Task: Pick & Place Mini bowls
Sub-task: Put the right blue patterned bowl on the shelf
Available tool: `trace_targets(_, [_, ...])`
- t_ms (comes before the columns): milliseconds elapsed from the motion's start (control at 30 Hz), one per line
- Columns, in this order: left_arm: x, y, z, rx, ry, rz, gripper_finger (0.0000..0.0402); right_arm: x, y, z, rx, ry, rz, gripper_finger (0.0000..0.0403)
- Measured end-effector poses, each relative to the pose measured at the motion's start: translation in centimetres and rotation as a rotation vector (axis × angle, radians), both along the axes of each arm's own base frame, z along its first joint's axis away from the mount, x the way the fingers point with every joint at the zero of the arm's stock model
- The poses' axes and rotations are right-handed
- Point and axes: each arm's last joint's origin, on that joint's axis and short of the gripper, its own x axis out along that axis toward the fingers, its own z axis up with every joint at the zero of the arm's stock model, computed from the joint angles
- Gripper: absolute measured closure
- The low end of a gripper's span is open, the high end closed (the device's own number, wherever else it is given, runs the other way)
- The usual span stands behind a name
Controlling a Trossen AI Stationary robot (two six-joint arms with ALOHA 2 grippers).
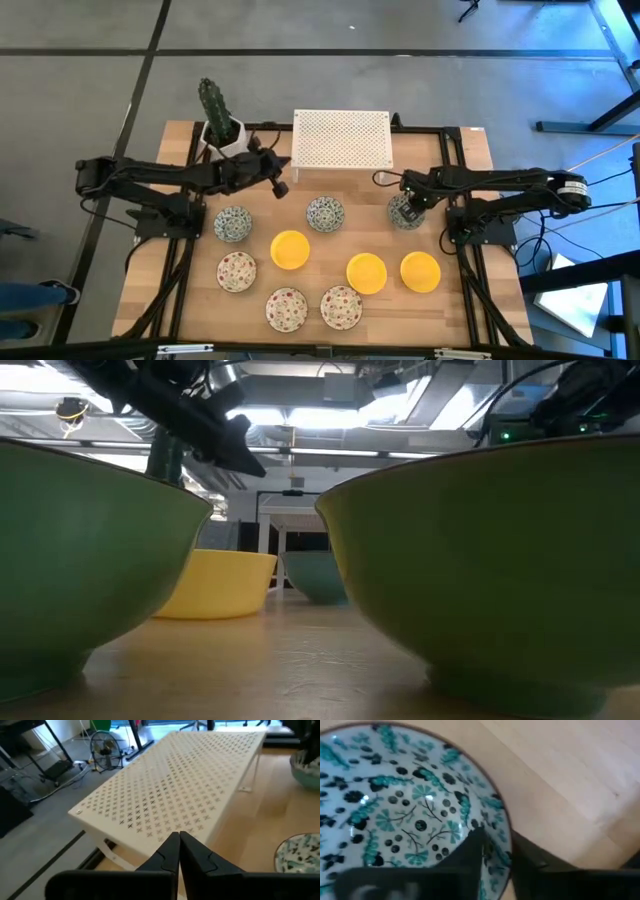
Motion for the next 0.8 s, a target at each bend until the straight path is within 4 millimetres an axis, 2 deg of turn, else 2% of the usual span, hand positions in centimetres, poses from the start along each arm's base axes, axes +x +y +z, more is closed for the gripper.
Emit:
trace_targets(67, [0.1, 0.0, 0.3, 0.007, -0.03, 0.002, 0.0392, 0.6, -0.1, 0.5, 0.017, -0.059, 0.026, 0.0385])
trace_targets(167, [0.2, 0.1, 0.8, 0.018, -0.084, 0.009, 0.0391, 0.7, 0.0, 1.5, 0.056, -0.05, 0.039, 0.0381])
trace_targets(233, [0.4, 0.4, 1.5, 0.017, -0.106, 0.021, 0.0391, 1.6, -0.2, 3.2, 0.038, -0.102, 0.043, 0.0381])
trace_targets(367, [0.6, 1.0, 3.0, 0.013, -0.157, 0.047, 0.0386, 2.0, -0.3, 8.0, 0.03, -0.129, 0.09, 0.0389])
trace_targets(533, [0.8, 1.2, 4.0, 0.031, -0.179, 0.049, 0.0365, 2.7, -0.8, 16.1, -0.096, -0.32, 0.139, 0.0389])
trace_targets(667, [0.9, 1.2, 3.9, 0.03, -0.175, 0.048, 0.0342, 3.0, -2.9, 21.1, -0.314, -0.392, 0.089, 0.0389])
trace_targets(800, [0.9, 1.4, 3.9, 0.011, -0.19, 0.058, 0.0323, 3.7, -7.4, 23.4, -0.464, -0.327, -0.051, 0.0389])
